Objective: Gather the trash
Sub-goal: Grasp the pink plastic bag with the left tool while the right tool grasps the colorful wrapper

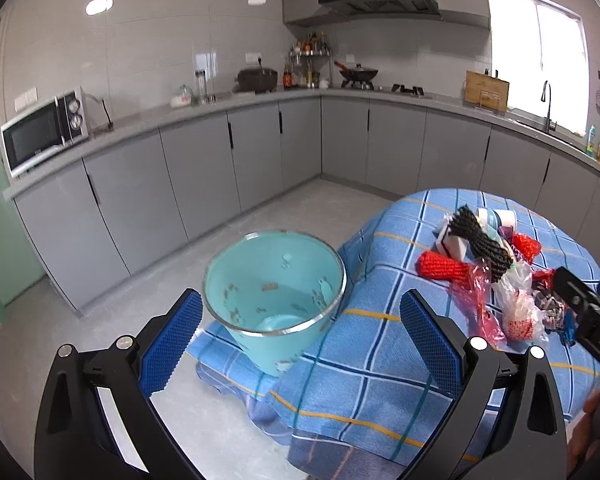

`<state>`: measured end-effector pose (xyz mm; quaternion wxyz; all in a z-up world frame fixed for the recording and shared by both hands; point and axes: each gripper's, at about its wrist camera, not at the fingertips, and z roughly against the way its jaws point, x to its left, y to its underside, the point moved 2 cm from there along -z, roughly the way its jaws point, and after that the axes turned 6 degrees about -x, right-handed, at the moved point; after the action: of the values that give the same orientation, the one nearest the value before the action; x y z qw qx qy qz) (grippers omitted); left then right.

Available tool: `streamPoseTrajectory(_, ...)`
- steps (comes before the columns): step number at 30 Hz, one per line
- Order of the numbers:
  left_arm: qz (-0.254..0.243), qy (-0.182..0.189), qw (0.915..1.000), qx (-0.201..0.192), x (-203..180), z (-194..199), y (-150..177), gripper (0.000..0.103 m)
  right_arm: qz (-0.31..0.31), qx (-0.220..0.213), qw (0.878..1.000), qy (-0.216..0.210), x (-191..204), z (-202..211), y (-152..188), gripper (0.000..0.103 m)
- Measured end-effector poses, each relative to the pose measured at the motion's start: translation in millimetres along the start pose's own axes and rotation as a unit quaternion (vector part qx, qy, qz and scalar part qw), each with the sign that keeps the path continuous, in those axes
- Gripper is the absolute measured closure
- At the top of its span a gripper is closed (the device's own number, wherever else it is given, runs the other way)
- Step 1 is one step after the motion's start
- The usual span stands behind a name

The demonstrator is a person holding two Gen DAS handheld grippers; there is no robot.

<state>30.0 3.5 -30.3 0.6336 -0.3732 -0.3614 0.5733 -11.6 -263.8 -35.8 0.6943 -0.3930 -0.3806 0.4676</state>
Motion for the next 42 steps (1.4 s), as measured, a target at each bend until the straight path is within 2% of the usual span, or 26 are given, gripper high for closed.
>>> streamPoseTrajectory(5,-0.002,0.027,0.9987,0.043,-11.6,-25.9,20.6,0.006,-0.004,0.012,0.999,0.030,-37.1,-12.5,11.1,0.004)
streamPoseTrajectory(12,-0.004,0.067,0.9949,0.076,-31.5,-54.7,34.6,0.006,-0.018,0.030,0.998,0.056,-83.4,-35.4,21.8,0.006)
streamPoseTrajectory(13,-0.003,0.075,0.9942,0.077,-35.4,-57.6,34.8,0.007,-0.020,0.032,0.998,0.056,-87.5,-38.1,23.0,0.008)
streamPoseTrajectory(15,-0.008,0.090,0.9929,0.077,-47.5,-65.0,32.4,0.008,-0.027,0.042,0.997,0.053,-97.6,-45.3,25.1,0.029)
streamPoseTrajectory(17,-0.017,0.103,0.9914,0.079,-62.1,-72.5,30.4,0.013,-0.037,0.055,0.997,0.046,-105.0,-52.3,26.1,0.033)
streamPoseTrajectory(23,-0.036,0.142,0.9849,0.092,-107.3,-87.5,24.6,0.014,-0.046,0.055,0.995,0.067,-128.8,-55.3,21.5,0.033)
streamPoseTrajectory(26,-0.049,0.159,0.9814,0.095,-127.9,-93.2,24.7,0.022,-0.046,0.056,0.994,0.083,-146.1,-56.1,19.7,0.033)
streamPoseTrajectory(27,-0.048,0.165,0.9798,0.103,-133.4,-96.8,26.1,0.026,-0.046,0.056,0.993,0.088,-152.0,-56.2,19.7,0.033)
streamPoseTrajectory(29,-0.039,0.176,0.9760,0.122,-142.8,-105.5,29.4,0.028,-0.049,0.058,0.992,0.096,-165.3,-56.0,20.3,0.033)
streamPoseTrajectory(31,-0.034,0.179,0.9750,0.128,-149.4,-109.6,31.6,0.029,-0.053,0.056,0.992,0.102,-175.5,-56.4,20.3,0.037)
streamPoseTrajectory(33,-0.038,0.179,0.9747,0.129,-158.3,-112.8,34.4,0.030,-0.059,0.057,0.991,0.104,-183.8,-57.5,20.1,0.046)
streamPoseTrajectory(38,-0.039,0.175,0.9723,0.150,-169.8,-124.3,45.3,0.035,-0.075,0.071,0.990,0.100,-197.1,-70.5,22.9,0.047)
streamPoseTrajectory(42,-0.038,0.171,0.9721,0.156,-173.0,-128.2,48.5,0.036,-0.080,0.086,0.989,0.085,-197.1,-84.3,27.3,0.057)
